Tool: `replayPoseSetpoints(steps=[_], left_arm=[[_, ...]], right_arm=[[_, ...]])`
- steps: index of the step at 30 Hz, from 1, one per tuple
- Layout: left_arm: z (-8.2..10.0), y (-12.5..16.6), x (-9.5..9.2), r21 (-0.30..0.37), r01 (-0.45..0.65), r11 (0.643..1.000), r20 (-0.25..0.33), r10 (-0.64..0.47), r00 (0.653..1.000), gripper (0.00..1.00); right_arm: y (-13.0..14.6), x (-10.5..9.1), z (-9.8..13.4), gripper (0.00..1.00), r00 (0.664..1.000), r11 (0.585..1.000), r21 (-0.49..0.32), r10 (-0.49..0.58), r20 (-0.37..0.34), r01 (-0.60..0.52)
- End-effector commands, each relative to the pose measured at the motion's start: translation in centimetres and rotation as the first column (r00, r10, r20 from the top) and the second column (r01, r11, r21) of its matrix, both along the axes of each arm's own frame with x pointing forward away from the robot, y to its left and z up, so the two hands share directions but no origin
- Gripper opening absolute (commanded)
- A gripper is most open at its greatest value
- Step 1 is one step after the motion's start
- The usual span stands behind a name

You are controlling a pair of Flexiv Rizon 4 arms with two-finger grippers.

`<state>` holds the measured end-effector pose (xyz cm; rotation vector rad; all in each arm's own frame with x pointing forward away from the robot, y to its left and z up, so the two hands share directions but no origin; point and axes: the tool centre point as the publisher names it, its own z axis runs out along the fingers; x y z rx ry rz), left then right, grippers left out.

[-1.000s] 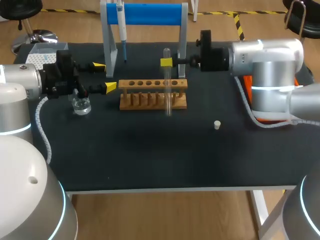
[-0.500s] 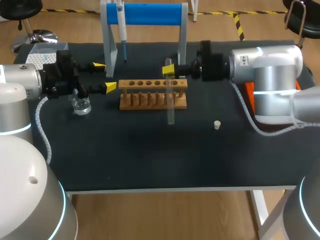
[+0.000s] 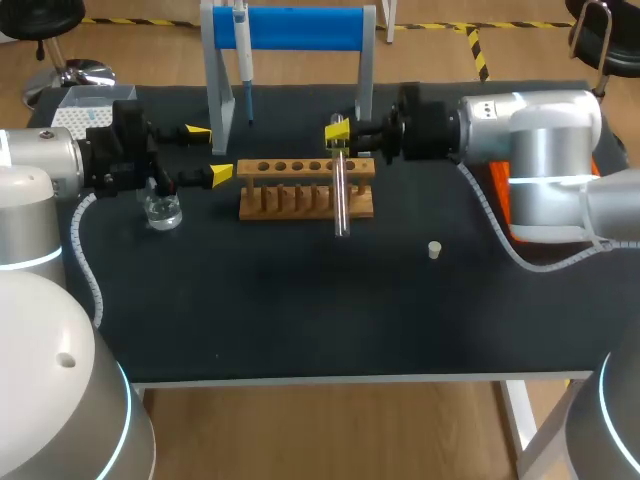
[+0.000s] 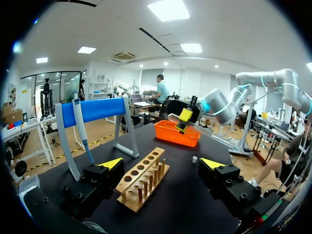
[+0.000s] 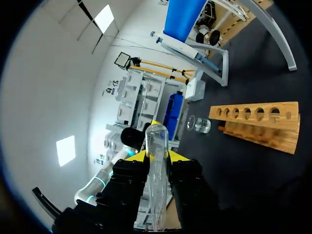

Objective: Invert the test tube, pick up the pipette, mount the tip to pipette, aspirate from beaker and dispense into the tube, eject the tip, return the pipette, and cap with the stopper.

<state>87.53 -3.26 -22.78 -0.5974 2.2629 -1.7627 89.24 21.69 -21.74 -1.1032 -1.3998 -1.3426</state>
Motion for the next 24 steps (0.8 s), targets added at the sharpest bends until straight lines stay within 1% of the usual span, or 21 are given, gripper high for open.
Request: replayPoseSetpoints(steps=[1, 2, 3, 5, 7, 9, 10, 11, 12, 14, 18, 19, 24], left_arm=[[-0.1, 0.0, -0.1, -0.002, -0.001, 1.000, 0.003, 0.001, 1.000, 1.00], [-0.1, 0.0, -0.1, -0.002, -0.001, 1.000, 0.003, 0.001, 1.000, 1.00], [-0.1, 0.0, -0.1, -0.002, -0.001, 1.000, 0.003, 0.001, 1.000, 1.00], [-0.1, 0.0, -0.1, -0.002, -0.001, 1.000, 0.003, 0.001, 1.000, 1.00], [-0.1, 0.0, -0.1, -0.002, -0.001, 1.000, 0.003, 0.001, 1.000, 1.00], [-0.1, 0.0, -0.1, -0.002, -0.001, 1.000, 0.003, 0.001, 1.000, 1.00], [-0.1, 0.0, -0.1, -0.002, -0.001, 1.000, 0.003, 0.001, 1.000, 1.00], [-0.1, 0.0, -0.1, -0.002, -0.001, 1.000, 0.003, 0.001, 1.000, 1.00], [-0.1, 0.0, -0.1, -0.002, -0.001, 1.000, 0.003, 0.001, 1.000, 1.00], [-0.1, 0.0, -0.1, -0.002, -0.001, 1.000, 0.003, 0.001, 1.000, 1.00], [-0.1, 0.0, -0.1, -0.002, -0.001, 1.000, 0.003, 0.001, 1.000, 1.00], [-0.1, 0.0, -0.1, -0.002, -0.001, 1.000, 0.003, 0.001, 1.000, 1.00], [-0.1, 0.0, -0.1, -0.002, -0.001, 1.000, 0.003, 0.001, 1.000, 1.00]], right_arm=[[-0.2, -0.7, 0.7, 0.00, 0.998, 1.000, 0.011, -0.013, -0.064, 0.014], [-0.2, -0.7, 0.8, 0.00, 0.997, 1.000, 0.023, -0.009, -0.082, 0.011], [-0.2, -0.8, 1.0, 0.00, 0.997, 1.000, 0.027, -0.006, -0.078, 0.008], [-0.3, -0.9, 1.2, 0.00, 0.986, 0.999, 0.052, -0.006, -0.167, 0.015], [-0.3, -1.1, 1.5, 0.00, 0.986, 0.999, 0.046, -0.004, -0.167, 0.011], [-0.3, -1.2, 1.5, 0.00, 0.989, 1.000, 0.020, 0.002, -0.148, 0.001], [-0.3, -1.3, 1.5, 0.00, 0.983, 1.000, 0.022, 0.002, -0.181, 0.002], [-0.3, -1.3, 1.5, 0.00, 0.984, 1.000, 0.017, 0.009, -0.178, -0.006], [-0.3, -1.4, 1.5, 0.00, 0.988, 1.000, 0.005, 0.012, -0.156, -0.011], [-0.3, -1.5, 1.5, 0.00, 0.986, 1.000, 0.003, 0.009, -0.168, -0.008], [-0.4, -1.5, 1.5, 0.00, 0.986, 1.000, 0.001, 0.010, -0.169, -0.010], [-0.4, -1.6, 1.6, 0.00, 0.983, 1.000, 0.012, 0.010, -0.181, -0.008], [-0.4, -1.6, 1.7, 0.00, 0.983, 1.000, 0.010, 0.010, -0.181, -0.008]])
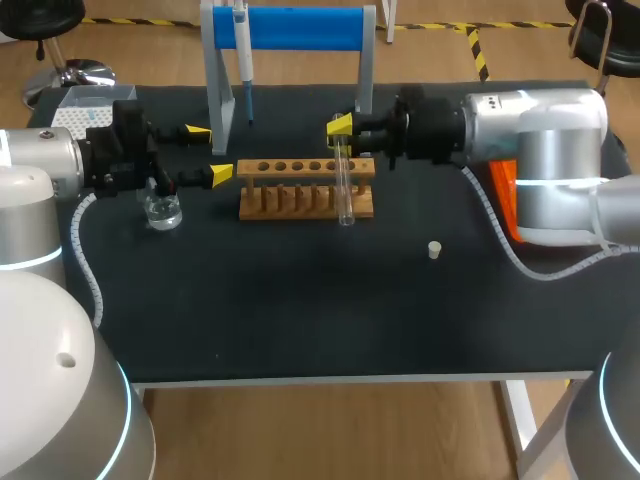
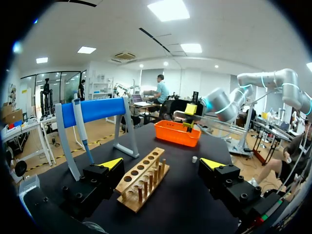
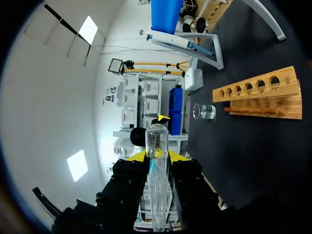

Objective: Invert the test tube, pick up the pipette, mount the tip to pipette, aspirate from beaker and dispense into the tube, eject the tip, return the pipette, and cap with the stopper.

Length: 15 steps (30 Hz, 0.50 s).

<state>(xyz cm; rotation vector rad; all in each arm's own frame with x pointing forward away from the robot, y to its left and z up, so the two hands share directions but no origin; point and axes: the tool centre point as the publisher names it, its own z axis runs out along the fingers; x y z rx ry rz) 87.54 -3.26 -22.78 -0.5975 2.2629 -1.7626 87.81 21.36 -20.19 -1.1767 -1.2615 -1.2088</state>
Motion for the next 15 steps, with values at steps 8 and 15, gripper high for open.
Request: replayPoseSetpoints(steps=[8, 15], left_arm=[[-0.1, 0.0, -0.1, -0.002, -0.001, 1.000, 0.003, 0.001, 1.000, 1.00], [1.3, -0.2, 0.5, -0.006, 0.030, 1.000, 0.329, -0.026, 0.944, 1.00]], right_arm=[[-0.1, -0.1, 0.1, 0.00, 1.000, 1.000, -0.003, -0.003, 0.000, 0.003], [-0.1, -0.1, 0.1, 0.00, 1.000, 1.000, -0.003, -0.003, 0.000, 0.003]])
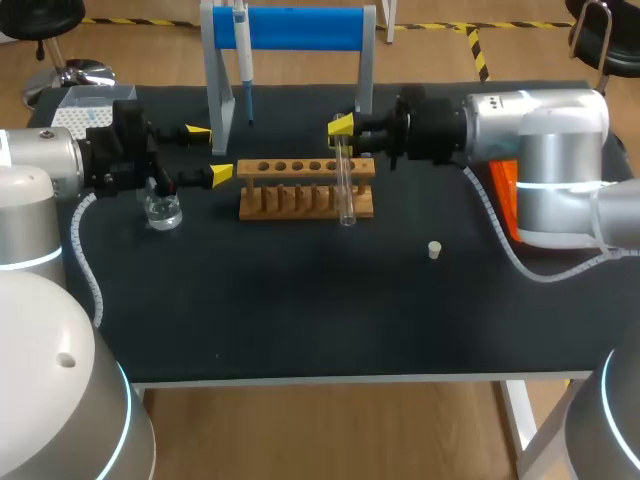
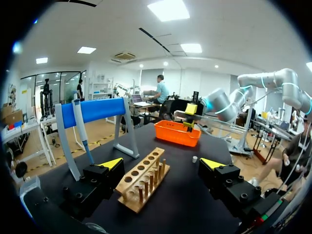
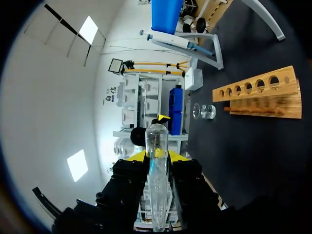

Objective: Invert the test tube, pick up the pipette, mount the tip to pipette, aspirate from beaker and dispense into the tube, eject the tip, return the pipette, and cap with the stopper.

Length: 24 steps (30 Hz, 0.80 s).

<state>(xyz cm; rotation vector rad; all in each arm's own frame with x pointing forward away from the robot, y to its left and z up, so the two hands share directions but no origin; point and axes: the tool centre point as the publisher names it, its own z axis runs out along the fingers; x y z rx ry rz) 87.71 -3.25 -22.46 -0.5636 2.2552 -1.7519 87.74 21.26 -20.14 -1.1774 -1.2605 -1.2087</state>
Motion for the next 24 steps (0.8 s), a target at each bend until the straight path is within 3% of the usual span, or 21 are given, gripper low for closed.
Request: replayPoseSetpoints(steps=[1, 2, 4, 7, 11, 16, 18, 19, 24], left_arm=[[1.4, -0.3, 0.2, 0.002, 0.035, 0.999, 0.418, -0.032, 0.908, 1.00], [1.6, -0.5, 0.1, 0.024, 0.070, 0.997, 0.508, -0.072, 0.858, 1.00], [1.9, -1.0, -0.3, 0.053, 0.159, 0.986, 0.635, -0.156, 0.757, 1.00], [2.0, -1.8, -0.7, 0.121, 0.240, 0.963, 0.738, -0.249, 0.627, 1.00], [2.7, -2.3, -1.0, 0.160, 0.307, 0.938, 0.812, -0.302, 0.499, 1.00], [3.4, -2.4, -1.5, 0.231, 0.373, 0.899, 0.846, -0.375, 0.380, 1.00], [3.5, -2.6, -1.7, 0.289, 0.331, 0.898, 0.827, -0.409, 0.385, 1.00], [3.5, -2.7, -1.4, 0.262, 0.314, 0.913, 0.812, -0.384, 0.440, 1.00], [3.5, -2.7, -1.4, 0.262, 0.314, 0.913, 0.812, -0.384, 0.440, 1.00]], right_arm=[[0.0, -0.1, 0.1, 0.00, 1.000, 1.000, -0.003, -0.002, 0.001, 0.002], [0.0, -0.1, 0.1, 0.00, 1.000, 1.000, -0.003, -0.002, 0.001, 0.002], [0.0, -0.1, 0.1, 0.00, 1.000, 1.000, -0.003, -0.002, 0.001, 0.002], [0.0, -0.1, 0.1, 0.00, 1.000, 1.000, -0.003, -0.002, 0.001, 0.002], [0.0, -0.1, 0.1, 0.00, 1.000, 1.000, -0.003, -0.002, 0.001, 0.002], [0.0, -0.1, 0.1, 0.00, 1.000, 1.000, -0.003, -0.002, 0.001, 0.002], [0.0, -0.1, 0.1, 0.00, 1.000, 1.000, -0.003, -0.002, 0.001, 0.002], [0.0, -0.1, 0.1, 0.00, 1.000, 1.000, -0.003, -0.002, 0.001, 0.002], [0.0, -0.1, 0.1, 0.00, 1.000, 1.000, -0.003, -0.002, 0.001, 0.002]])
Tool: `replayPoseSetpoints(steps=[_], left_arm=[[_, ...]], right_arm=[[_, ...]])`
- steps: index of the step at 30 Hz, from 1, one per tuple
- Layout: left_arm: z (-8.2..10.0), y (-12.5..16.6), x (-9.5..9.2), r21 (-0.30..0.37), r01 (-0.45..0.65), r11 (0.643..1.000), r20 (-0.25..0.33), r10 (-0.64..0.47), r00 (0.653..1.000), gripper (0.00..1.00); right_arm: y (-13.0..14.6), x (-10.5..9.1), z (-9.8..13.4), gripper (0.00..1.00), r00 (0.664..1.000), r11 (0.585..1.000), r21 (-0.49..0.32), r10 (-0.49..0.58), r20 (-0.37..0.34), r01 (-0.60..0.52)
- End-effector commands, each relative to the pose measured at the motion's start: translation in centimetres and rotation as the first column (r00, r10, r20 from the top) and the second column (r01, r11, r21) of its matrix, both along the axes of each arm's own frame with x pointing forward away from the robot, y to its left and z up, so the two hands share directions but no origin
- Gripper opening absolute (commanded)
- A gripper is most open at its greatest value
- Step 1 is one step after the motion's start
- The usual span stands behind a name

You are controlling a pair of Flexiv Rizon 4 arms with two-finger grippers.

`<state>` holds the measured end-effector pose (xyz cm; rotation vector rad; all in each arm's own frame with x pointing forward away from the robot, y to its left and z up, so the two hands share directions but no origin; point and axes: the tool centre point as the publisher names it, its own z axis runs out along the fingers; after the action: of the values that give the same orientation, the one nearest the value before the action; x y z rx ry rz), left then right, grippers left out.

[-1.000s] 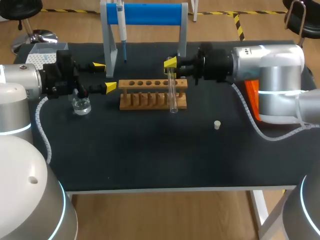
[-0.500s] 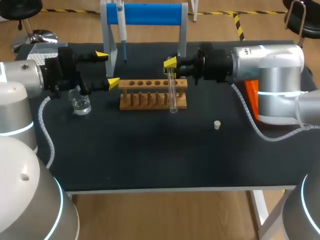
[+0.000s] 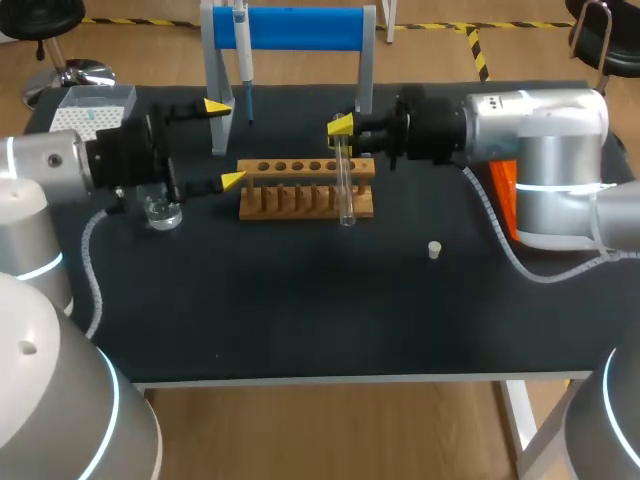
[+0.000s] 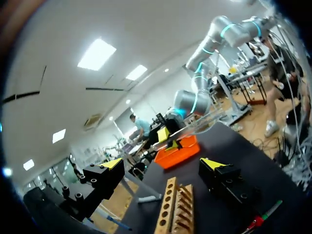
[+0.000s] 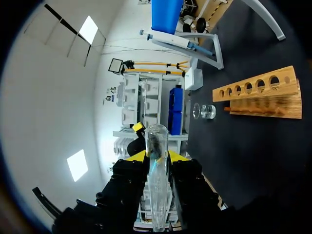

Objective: Invert the test tube, pick up the pipette, mount the tip to pipette, aspirate from beaker and dispense into the tube, eject the tip, return the pipette, and cap with the stopper.

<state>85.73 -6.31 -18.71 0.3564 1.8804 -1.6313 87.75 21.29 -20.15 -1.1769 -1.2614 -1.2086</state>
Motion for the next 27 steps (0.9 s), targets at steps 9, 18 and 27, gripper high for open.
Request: replayPoseSetpoints(steps=[9, 18, 27], left_arm=[[-0.3, 0.4, 0.6, 0.070, 0.155, 0.985, 0.292, -0.169, 0.942, 1.00], [0.6, -1.9, -1.0, 0.147, 0.099, 0.984, 0.580, -0.167, 0.797, 1.00], [0.8, -5.8, -2.5, 0.237, 0.030, 0.971, 0.645, -0.180, 0.743, 1.00]], right_arm=[[0.0, -0.1, 0.1, 0.00, 1.000, 1.000, -0.003, -0.002, 0.000, 0.002], [0.0, -0.1, 0.1, 0.00, 1.000, 1.000, -0.003, -0.002, 0.000, 0.002], [0.0, -0.1, 0.1, 0.00, 1.000, 1.000, -0.003, -0.002, 0.000, 0.002]])
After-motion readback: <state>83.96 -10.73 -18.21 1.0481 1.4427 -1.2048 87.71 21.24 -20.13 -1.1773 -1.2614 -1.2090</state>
